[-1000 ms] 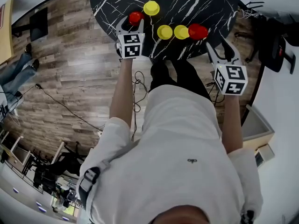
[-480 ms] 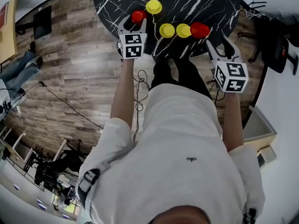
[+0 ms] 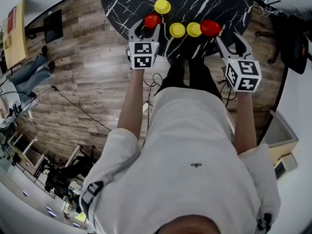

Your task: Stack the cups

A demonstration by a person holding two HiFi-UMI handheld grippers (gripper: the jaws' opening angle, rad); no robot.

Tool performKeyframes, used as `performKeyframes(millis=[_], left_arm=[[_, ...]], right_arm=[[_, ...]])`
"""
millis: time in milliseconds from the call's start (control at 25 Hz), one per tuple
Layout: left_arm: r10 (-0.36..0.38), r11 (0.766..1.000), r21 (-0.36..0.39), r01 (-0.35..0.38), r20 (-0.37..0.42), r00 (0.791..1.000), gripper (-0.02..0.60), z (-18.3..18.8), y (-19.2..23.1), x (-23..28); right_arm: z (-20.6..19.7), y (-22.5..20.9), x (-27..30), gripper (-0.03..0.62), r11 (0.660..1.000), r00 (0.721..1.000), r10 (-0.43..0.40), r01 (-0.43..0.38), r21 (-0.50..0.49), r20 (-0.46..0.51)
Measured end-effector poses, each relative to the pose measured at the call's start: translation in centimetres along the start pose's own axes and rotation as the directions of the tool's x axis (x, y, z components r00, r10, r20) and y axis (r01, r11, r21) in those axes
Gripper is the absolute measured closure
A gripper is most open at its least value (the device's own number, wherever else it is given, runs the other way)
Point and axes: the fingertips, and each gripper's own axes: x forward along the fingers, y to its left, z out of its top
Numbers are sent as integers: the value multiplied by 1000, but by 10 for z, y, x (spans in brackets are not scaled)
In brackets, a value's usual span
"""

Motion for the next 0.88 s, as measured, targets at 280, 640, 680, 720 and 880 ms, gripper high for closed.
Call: performKeyframes(millis=[280,640,680,720,880], left_arm=[[-79,995,72,75,44,996,365,31,-31,-12],[-168,979,121,162,43,985,365,59,-78,-20],[-179,978,120,173,37,983,365,59,-84,-20],[-188,976,120,183,32,982,365,60,-89,-20],[-219,968,127,215,14,976,365,59,-105,-15]], right_arm=[[0,0,-5,352,1000,999,-3,2,27,34],[-2,-10,-13,353,998,999,-16,13,55,41],[-2,-12,-13,352,998,999,-18,16,57,40],[-1,-13,-14,352,998,999,-20,18,59,41],[2,-19,-14,353,998,999,-25,22,65,47]])
